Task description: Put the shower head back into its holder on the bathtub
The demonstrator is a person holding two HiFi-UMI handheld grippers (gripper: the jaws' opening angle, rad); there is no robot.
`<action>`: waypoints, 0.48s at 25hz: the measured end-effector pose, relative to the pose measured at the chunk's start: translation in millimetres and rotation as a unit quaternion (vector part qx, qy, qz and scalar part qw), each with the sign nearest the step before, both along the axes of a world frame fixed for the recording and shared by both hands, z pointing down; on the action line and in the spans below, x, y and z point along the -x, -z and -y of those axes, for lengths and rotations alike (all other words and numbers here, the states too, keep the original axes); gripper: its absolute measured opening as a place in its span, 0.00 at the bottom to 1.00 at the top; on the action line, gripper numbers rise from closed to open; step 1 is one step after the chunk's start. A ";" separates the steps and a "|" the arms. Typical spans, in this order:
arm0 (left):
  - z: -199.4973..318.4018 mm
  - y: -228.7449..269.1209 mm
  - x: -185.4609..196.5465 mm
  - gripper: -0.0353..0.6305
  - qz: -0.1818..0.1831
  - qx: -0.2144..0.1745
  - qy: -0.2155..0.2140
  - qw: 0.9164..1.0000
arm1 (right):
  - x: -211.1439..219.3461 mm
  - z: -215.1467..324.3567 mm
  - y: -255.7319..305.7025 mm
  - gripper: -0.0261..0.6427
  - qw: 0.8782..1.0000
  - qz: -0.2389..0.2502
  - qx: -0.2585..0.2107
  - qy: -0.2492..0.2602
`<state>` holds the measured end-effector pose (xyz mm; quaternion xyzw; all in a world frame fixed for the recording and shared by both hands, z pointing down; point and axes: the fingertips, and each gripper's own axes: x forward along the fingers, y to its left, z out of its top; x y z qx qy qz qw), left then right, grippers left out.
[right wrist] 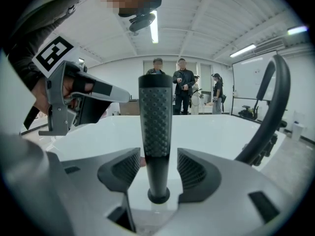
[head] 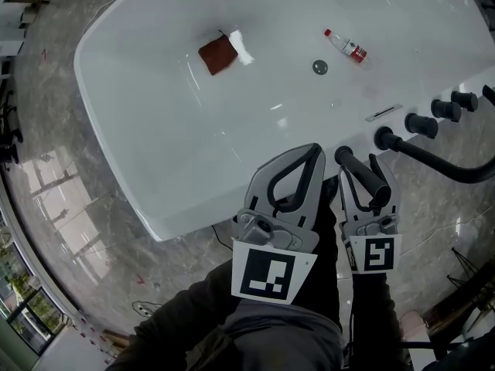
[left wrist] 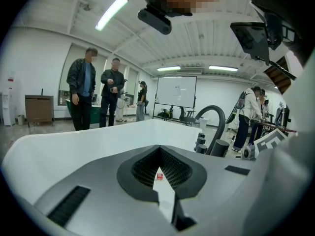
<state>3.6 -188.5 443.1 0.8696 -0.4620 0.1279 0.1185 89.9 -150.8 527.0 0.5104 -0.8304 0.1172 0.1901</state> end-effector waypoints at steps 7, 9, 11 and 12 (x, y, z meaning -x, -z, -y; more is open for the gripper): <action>-2.2 2.7 4.0 0.06 0.003 -0.001 0.002 1.000 | 4.6 1.5 5.1 0.38 1.000 0.007 -0.001 0.000; -2.4 3.0 4.2 0.06 0.003 0.000 0.002 1.000 | 4.1 1.4 4.8 0.38 1.000 0.007 0.000 0.000; -2.4 4.1 2.9 0.06 0.003 -0.002 0.002 1.000 | 3.0 1.5 4.5 0.38 1.000 0.008 0.000 0.000; -2.6 4.5 2.3 0.06 0.002 -0.003 0.001 1.000 | 2.9 1.3 4.1 0.38 1.000 0.008 0.000 0.000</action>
